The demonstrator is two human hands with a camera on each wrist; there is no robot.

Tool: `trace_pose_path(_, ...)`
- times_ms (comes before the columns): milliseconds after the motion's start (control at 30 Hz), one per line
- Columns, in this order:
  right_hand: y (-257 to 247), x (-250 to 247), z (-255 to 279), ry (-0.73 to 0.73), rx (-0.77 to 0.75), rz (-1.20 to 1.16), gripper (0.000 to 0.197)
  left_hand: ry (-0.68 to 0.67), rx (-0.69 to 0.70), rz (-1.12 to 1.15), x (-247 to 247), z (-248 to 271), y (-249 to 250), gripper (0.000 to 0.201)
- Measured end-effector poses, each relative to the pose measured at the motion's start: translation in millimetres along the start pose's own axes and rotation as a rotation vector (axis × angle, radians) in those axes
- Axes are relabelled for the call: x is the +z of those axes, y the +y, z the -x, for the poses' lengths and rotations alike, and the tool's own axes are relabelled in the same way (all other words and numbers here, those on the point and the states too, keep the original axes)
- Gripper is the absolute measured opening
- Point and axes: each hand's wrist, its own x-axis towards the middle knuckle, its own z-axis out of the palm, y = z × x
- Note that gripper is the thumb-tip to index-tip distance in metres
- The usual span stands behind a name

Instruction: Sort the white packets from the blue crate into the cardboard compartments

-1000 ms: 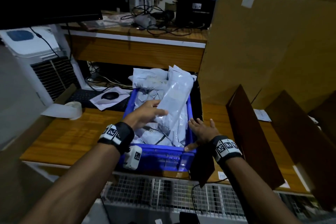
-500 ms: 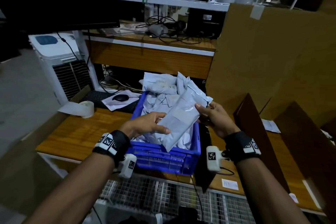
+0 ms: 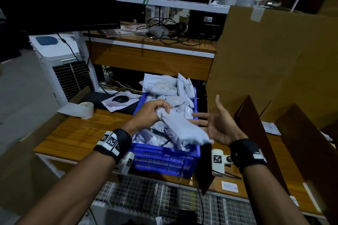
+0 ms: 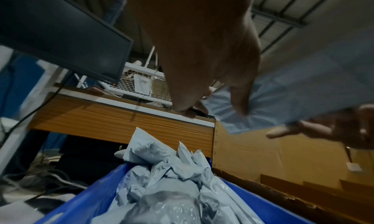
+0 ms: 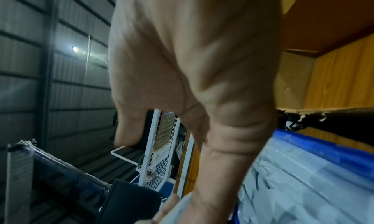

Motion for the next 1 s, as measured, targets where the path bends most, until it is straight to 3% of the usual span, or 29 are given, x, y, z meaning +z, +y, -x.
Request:
trace_pose_path(133,8,10,-2,-0.084,0.043,0.185,0.086,0.112,0.168,-0.294,3,-10,-5,0.039)
trace_pose_path(300,13,23,-8,-0.140,0.025,0.337,0.043,0.197,0.242,-0.365,9,-15,-2,0.048)
trace_pose_path(433,9,25,-10,-0.059,-0.082,0.484,0.044,0.308,0.171,-0.217,9,-17,-3,0.043)
trace_pose_path(600,7,28,-13,0.027,-0.172,0.596,0.044,0.359,-0.237,0.446,7,-17,11,0.028)
trace_pose_path(700,6,32,-15,-0.001,-0.197,0.664,0.047,0.271,-0.265,0.520,6,-15,19,0.042)
trace_pose_path(833,5,36,-16,-0.035,-0.223,0.700,0.050,0.256,-0.192,0.458,3,-21,20,0.030)
trace_pose_path(1000,2,30,-16,-0.038,-0.239,0.751,0.055,0.263,-0.248,0.501,-4,-18,17,0.036)
